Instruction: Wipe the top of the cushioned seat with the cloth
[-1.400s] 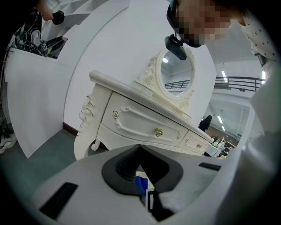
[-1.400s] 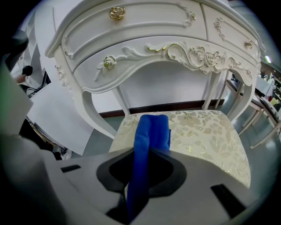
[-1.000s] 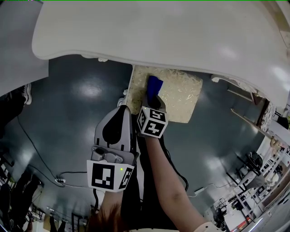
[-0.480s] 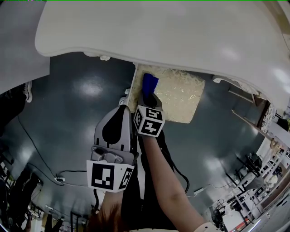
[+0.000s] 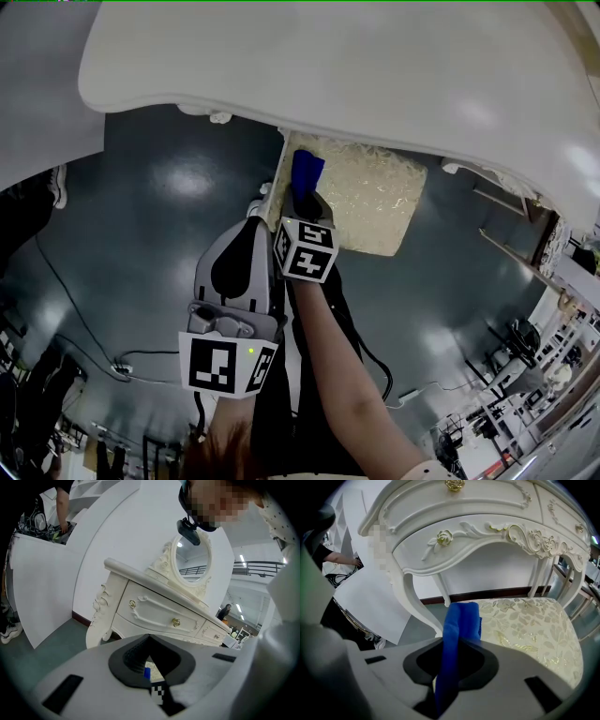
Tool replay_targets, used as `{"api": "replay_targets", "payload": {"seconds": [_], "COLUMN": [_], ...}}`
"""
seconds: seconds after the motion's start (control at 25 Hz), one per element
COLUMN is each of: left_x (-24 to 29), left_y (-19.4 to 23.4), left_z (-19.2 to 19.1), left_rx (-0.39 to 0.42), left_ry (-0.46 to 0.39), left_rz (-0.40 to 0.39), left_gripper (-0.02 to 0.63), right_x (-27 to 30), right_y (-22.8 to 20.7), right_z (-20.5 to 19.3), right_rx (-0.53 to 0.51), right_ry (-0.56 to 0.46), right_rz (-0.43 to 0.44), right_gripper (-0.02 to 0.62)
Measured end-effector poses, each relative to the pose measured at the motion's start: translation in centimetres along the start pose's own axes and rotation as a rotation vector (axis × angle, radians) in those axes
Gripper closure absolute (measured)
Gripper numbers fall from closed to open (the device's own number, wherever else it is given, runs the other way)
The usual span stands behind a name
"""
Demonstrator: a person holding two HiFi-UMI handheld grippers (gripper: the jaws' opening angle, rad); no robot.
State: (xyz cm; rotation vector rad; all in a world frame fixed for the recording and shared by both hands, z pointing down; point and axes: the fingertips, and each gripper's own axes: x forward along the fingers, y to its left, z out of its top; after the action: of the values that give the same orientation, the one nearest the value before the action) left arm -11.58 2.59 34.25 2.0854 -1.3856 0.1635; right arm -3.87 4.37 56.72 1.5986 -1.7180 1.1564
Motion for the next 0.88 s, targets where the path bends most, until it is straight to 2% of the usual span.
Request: {"api": "replay_targets", "payload": {"seconds": [0.56, 0.88], "left_x": [-0.3, -0.4], "left_y": [0.9, 1.8], "left_z": [0.1, 0.2], "left_rx": [-0.011, -0.014], "left_ry": [-0.005, -0.003], "left_rz": [0.018, 0.028], "left_gripper": [0.607, 0.607], "right_x": [0.5, 1.3], "right_y": [1.4, 3.7], "right_z": [0.0, 0.1], "right_rx": [-0.013, -0.035], "right_ry": [0.005, 0.024], "right_rz": [0.019, 0.073], "right_gripper": [0.532, 0.533]}}
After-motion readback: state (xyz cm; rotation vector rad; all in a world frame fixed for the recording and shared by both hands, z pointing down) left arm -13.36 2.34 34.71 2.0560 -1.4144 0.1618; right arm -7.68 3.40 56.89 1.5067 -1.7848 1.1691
